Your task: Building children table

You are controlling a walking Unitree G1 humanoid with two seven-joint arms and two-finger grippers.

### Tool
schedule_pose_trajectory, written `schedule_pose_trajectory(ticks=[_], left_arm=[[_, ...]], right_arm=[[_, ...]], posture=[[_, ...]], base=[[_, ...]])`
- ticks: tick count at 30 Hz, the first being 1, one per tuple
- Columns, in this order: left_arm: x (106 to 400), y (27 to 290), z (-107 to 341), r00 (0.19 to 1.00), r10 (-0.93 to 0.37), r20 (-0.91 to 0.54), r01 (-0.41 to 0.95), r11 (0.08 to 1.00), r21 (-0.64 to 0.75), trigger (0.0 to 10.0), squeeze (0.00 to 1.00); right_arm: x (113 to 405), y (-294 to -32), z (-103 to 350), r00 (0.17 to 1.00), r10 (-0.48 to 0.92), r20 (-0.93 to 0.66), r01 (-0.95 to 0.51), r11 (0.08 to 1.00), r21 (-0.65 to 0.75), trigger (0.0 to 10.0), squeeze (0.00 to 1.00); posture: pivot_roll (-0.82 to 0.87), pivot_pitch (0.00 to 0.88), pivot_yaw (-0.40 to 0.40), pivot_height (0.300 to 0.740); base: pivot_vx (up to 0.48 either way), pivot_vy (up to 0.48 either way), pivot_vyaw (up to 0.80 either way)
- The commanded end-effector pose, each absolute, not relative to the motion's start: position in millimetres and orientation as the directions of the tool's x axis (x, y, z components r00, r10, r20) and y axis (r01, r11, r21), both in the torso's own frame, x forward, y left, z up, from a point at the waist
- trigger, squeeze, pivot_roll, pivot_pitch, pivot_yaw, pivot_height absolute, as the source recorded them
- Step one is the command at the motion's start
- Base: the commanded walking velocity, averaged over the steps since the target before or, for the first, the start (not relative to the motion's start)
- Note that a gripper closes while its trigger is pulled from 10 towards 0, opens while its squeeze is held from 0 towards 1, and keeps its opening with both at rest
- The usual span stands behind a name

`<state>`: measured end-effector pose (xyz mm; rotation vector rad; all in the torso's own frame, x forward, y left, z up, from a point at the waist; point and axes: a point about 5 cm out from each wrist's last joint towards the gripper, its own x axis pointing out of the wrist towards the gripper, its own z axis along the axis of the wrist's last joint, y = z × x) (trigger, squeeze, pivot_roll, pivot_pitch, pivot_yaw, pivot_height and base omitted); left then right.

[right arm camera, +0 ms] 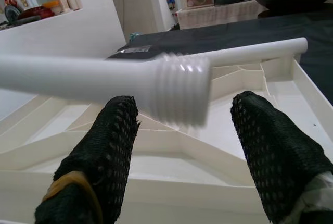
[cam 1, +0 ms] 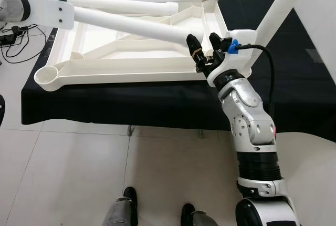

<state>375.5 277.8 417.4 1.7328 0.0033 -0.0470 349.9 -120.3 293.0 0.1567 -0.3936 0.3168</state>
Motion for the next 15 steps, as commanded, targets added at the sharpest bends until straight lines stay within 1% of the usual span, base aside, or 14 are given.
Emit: schedule_pose_trajectory(ticks=[1,2,3,5,6,7,8,11,12,13,14,15], left_arm=[[364.4,300.9,428.6,0.996,0.054,0.069,-0.062,-0.115,0.991,10.0,0.00],[364.4,300.9,428.6,0.996,0.054,0.069,-0.062,-0.115,0.991,10.0,0.00],[361.8,309.3,428.7,0.990,0.091,0.108,-0.098,-0.111,0.989,10.0,0.00],[361.8,309.3,428.7,0.990,0.091,0.108,-0.098,-0.111,0.989,10.0,0.00],[359.9,319.3,425.7,0.976,0.144,0.164,-0.152,-0.089,0.984,10.0,0.00],[360.4,321.1,423.1,0.969,0.152,0.196,-0.190,-0.055,0.980,10.0,0.00],[361.4,321.1,421.1,0.961,0.152,0.230,-0.229,-0.024,0.973,10.0,0.00],[362.0,320.9,419.9,0.956,0.152,0.252,-0.254,-0.005,0.967,10.0,0.00],[363.3,318.4,418.4,0.949,0.133,0.286,-0.293,0.033,0.956,10.0,0.00],[363.3,318.4,418.4,0.949,0.133,0.286,-0.293,0.033,0.956,10.0,0.00],[365.7,313.6,415.3,0.936,0.106,0.335,-0.346,0.102,0.933,10.0,0.00],[365.7,313.6,415.3,0.936,0.106,0.335,-0.346,0.102,0.933,10.0,0.00]], right_arm=[[350.6,-122.3,290.5,0.877,0.258,0.405,-0.327,0.938,0.110,10.0,0.00],[350.6,-122.3,290.5,0.877,0.258,0.405,-0.327,0.938,0.110,10.0,0.00],[350.8,-122.6,290.3,0.877,0.260,0.405,-0.328,0.938,0.110,10.0,0.00],[350.8,-122.6,290.3,0.877,0.260,0.405,-0.328,0.938,0.110,10.0,0.00],[351.5,-122.8,290.2,0.876,0.264,0.404,-0.330,0.938,0.104,10.0,0.00],[351.6,-122.8,290.6,0.875,0.266,0.405,-0.333,0.937,0.104,10.0,0.00],[351.9,-122.5,290.7,0.875,0.267,0.405,-0.335,0.936,0.108,10.0,0.00],[352.1,-122.3,290.7,0.874,0.267,0.405,-0.337,0.935,0.111,10.0,0.00],[352.3,-121.9,291.2,0.874,0.268,0.406,-0.340,0.933,0.116,10.0,0.00],[352.3,-121.9,291.2,0.874,0.268,0.406,-0.340,0.933,0.116,10.0,0.00],[352.8,-121.3,291.2,0.873,0.271,0.405,-0.347,0.929,0.127,10.0,0.00],[352.8,-121.3,291.2,0.873,0.271,0.405,-0.347,0.929,0.127,10.0,0.00]], posture=[[0.09,0.258,-0.037,0.740],[0.09,0.258,-0.037,0.740],[0.09,0.258,-0.037,0.740],[0.09,0.258,-0.037,0.740],[0.09,0.255,-0.047,0.740],[0.09,0.254,-0.046,0.740],[0.09,0.251,-0.052,0.740],[0.09,0.251,-0.052,0.740],[0.09,0.251,-0.053,0.740],[0.09,0.251,-0.053,0.740],[0.09,0.247,-0.055,0.740],[0.09,0.247,-0.055,0.740]], base=[[0.000,0.000,0.00],[0.000,0.000,0.00],[0.000,0.000,0.00],[0.000,0.000,0.00],[0.000,0.000,0.00],[0.000,0.000,0.00],[0.000,0.000,0.00],[0.000,0.000,0.00],[0.000,0.000,0.00],[0.000,0.000,0.00],[0.000,0.000,0.00],[0.000,0.000,0.00]])
